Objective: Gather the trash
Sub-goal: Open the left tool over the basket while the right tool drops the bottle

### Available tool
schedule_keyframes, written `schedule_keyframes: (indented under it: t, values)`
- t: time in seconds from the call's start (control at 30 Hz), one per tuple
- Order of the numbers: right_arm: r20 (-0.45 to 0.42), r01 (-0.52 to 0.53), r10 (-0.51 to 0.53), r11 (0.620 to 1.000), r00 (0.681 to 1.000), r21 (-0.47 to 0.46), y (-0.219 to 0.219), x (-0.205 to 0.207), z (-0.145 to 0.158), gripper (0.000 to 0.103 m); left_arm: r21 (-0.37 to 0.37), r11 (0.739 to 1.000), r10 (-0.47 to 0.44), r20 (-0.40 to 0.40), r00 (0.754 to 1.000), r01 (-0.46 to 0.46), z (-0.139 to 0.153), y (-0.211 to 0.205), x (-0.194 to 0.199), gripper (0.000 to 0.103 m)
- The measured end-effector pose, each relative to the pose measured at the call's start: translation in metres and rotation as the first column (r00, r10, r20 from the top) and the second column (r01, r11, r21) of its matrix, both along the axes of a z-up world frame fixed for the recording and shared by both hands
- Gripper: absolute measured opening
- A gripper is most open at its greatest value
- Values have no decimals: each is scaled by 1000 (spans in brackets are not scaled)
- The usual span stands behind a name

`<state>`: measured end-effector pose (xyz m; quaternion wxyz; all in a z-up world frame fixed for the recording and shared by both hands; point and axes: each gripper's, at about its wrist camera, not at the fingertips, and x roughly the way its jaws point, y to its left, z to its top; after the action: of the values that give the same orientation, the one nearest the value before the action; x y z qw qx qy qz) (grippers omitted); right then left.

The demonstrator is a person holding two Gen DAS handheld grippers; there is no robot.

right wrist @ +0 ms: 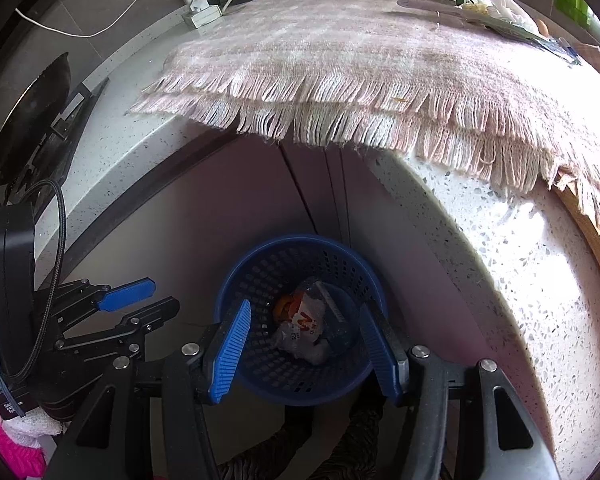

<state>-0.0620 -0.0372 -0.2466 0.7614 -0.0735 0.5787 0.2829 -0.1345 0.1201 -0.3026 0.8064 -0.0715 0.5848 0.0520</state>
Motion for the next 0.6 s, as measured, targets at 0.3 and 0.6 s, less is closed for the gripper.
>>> schedule_keyframes:
  t: [0.3, 0.6]
  values:
    - [23, -8, 7, 999, 1000, 43, -8, -4, 27, 60, 27, 1000, 8, 52, 999, -9, 31, 3, -1, 31]
    - [119, -5, -7, 995, 993, 99, -25, -3, 82, 67, 46, 998, 24, 175, 984, -33, 89, 2, 2, 53]
